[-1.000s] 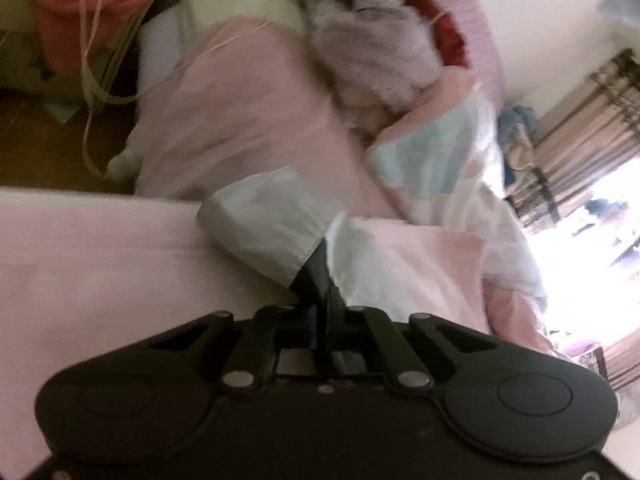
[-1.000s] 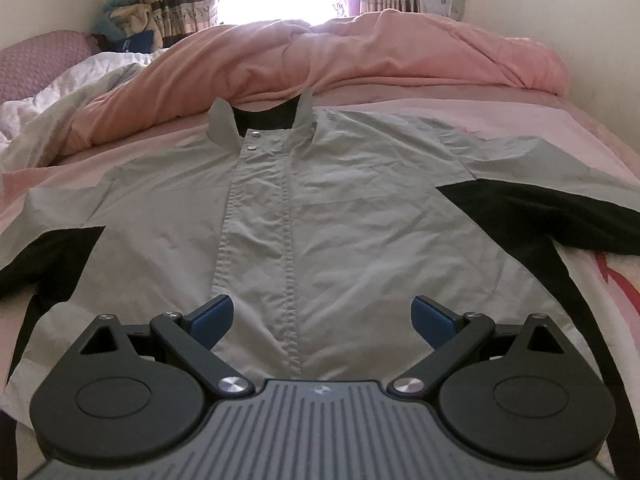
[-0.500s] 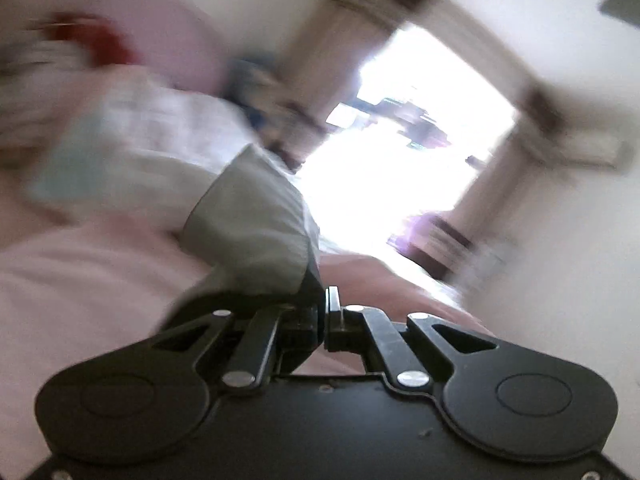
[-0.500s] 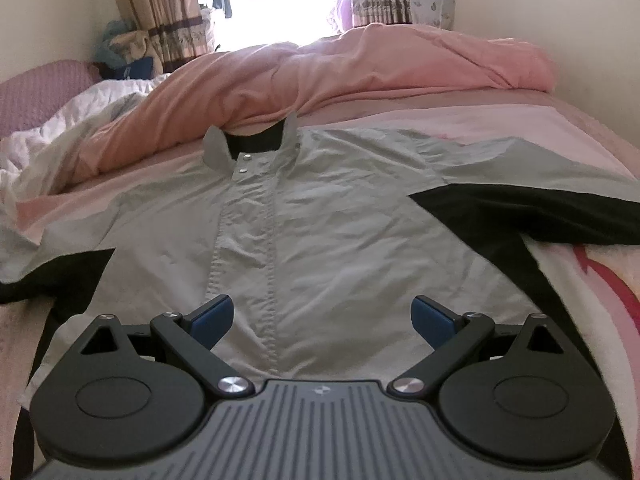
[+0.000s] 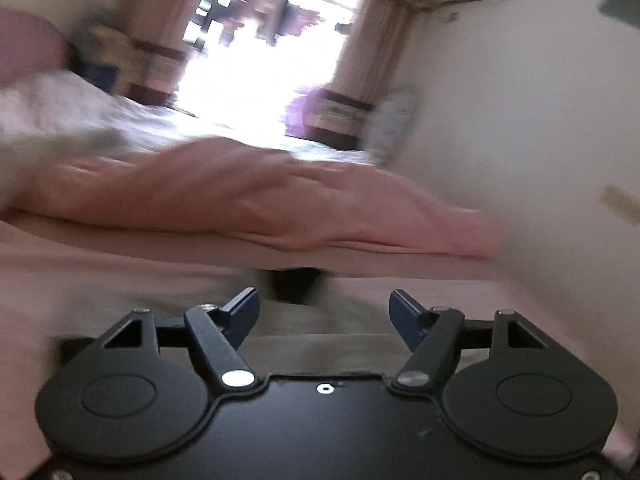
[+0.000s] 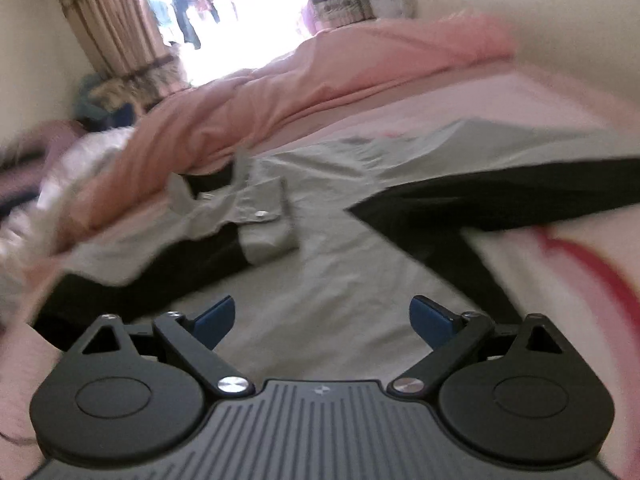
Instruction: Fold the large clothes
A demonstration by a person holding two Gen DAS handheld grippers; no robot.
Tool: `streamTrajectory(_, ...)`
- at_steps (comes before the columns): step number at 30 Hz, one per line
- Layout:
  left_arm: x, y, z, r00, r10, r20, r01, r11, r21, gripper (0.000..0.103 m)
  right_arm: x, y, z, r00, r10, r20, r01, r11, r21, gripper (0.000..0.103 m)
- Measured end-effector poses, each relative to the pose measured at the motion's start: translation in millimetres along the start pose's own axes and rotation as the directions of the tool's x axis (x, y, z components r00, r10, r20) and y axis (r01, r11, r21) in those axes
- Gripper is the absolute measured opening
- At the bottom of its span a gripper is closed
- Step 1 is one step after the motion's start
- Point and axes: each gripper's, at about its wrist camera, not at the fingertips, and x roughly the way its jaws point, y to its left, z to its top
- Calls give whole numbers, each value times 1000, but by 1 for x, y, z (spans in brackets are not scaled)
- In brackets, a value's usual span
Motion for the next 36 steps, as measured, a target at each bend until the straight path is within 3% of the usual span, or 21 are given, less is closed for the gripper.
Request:
streamTrajectory(2, -16, 34, -4, 993, 121, -11, -121, 993, 3, 75, 25, -9, 9, 996, 89, -22, -87, 993, 74, 103)
streamTrajectory(6, -41, 105, -36, 944, 319, -83, -316, 947, 51, 74, 87, -13, 25, 979, 190, -78, -168, 958, 232, 96)
streamTrajectory(9, -38, 131, -70, 925, 343, -161, -340, 939, 50, 74, 126, -9, 26, 971, 197, -135, -146, 937, 316, 96)
streamTrajectory(14, -6, 141, -113, 924, 326, -202, -315, 945, 84, 75, 145, 3, 33, 981, 183, -66, -147, 918, 368, 96)
streamTrajectory(16, 12, 134, -117, 916, 352, -192, -330, 934, 138, 75, 153, 9, 35, 981, 185, -63, -150, 918, 367, 90)
streamTrajectory(18, 30, 128, -122, 916, 359, -182, -329, 928, 174, 75, 157, 16, 35, 986, 152, -66, -121, 932, 341, 51)
streamTrajectory(19, 38, 126, -123, 912, 371, -177, -339, 922, 185, 74, 160, 17, 35, 986, 147, -83, -112, 936, 334, 24)
streamTrajectory(20, 44, 121, -120, 906, 385, -175, -351, 916, 196, 72, 164, 17, 36, 983, 152, -101, -111, 936, 336, 13)
streamTrajectory(21, 51, 120, -120, 898, 405, -174, -369, 906, 205, 61, 164, 17, 35, 983, 161, -90, -121, 932, 341, 5)
streamTrajectory(22, 49, 114, -121, 895, 409, -177, -372, 905, 209, 53, 158, 14, 39, 983, 171, -73, -137, 930, 340, 3)
streamTrajectory(23, 55, 114, -119, 894, 409, -182, -372, 905, 205, 37, 151, 13, 42, 983, 178, -46, -153, 931, 332, 3)
streamTrajectory(26, 53, 116, -114, 903, 395, -170, -364, 912, 187, 36, 113, 8, 58, 984, 163, 67, -175, 946, 273, 2)
streamTrajectory(27, 49, 116, -113, 903, 396, -165, -366, 911, 189, 40, 98, 2, 65, 982, 150, 113, -175, 952, 252, 2)
streamTrajectory(29, 49, 117, -115, 904, 388, -178, -351, 913, 206, 41, 83, -14, 73, 977, 154, 145, -188, 949, 255, 2)
streamTrajectory(33, 62, 122, -132, 877, 423, -227, -373, 898, 233, 42, 103, -42, 63, 997, 63, 49, -73, 964, 255, 1)
streamTrajectory(35, 59, 123, -135, 881, 420, -218, -370, 899, 235, 44, 120, -53, 47, 999, 42, -23, -34, 961, 275, 1)
streamTrajectory(36, 58, 123, -134, 879, 422, -221, -370, 897, 241, 50, 126, -57, 38, 999, 37, -40, -25, 963, 269, 1)
